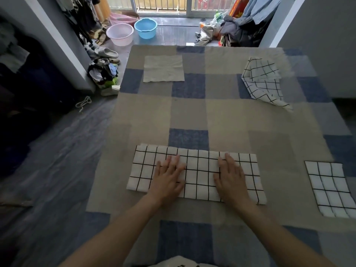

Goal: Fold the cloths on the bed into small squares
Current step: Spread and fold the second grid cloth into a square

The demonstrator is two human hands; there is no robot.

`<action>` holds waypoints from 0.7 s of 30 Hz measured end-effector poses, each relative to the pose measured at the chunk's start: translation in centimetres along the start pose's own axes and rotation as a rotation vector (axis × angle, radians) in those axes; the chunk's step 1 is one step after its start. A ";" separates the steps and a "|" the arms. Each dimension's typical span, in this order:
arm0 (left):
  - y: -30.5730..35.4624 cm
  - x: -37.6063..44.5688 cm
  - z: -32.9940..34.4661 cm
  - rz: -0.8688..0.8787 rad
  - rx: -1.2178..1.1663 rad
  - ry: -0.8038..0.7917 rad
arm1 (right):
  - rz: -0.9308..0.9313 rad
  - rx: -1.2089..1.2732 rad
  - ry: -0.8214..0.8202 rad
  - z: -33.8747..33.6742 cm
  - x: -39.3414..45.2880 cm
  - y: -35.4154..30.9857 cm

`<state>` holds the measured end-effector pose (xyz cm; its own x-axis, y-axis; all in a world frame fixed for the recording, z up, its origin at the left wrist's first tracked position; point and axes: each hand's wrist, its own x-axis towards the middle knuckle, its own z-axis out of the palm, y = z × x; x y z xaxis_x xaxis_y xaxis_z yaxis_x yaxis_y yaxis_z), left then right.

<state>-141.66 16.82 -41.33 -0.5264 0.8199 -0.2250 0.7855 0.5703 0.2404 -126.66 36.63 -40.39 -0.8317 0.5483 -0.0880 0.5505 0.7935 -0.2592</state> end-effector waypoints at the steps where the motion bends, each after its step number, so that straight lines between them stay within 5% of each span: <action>1: -0.2 0.0 0.3 -0.006 0.013 -0.020 | 0.008 -0.026 -0.033 0.6 -0.2 0.2; 21: -0.5 0.1 0.5 0.039 0.062 0.004 | 0.375 -0.071 0.005 0.5 -1.8 5.4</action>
<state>-141.97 16.61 -41.99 -0.4964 0.8416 -0.2131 0.8237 0.5341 0.1903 -122.18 39.81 -42.07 -0.5716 0.8048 -0.1597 0.8201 0.5541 -0.1427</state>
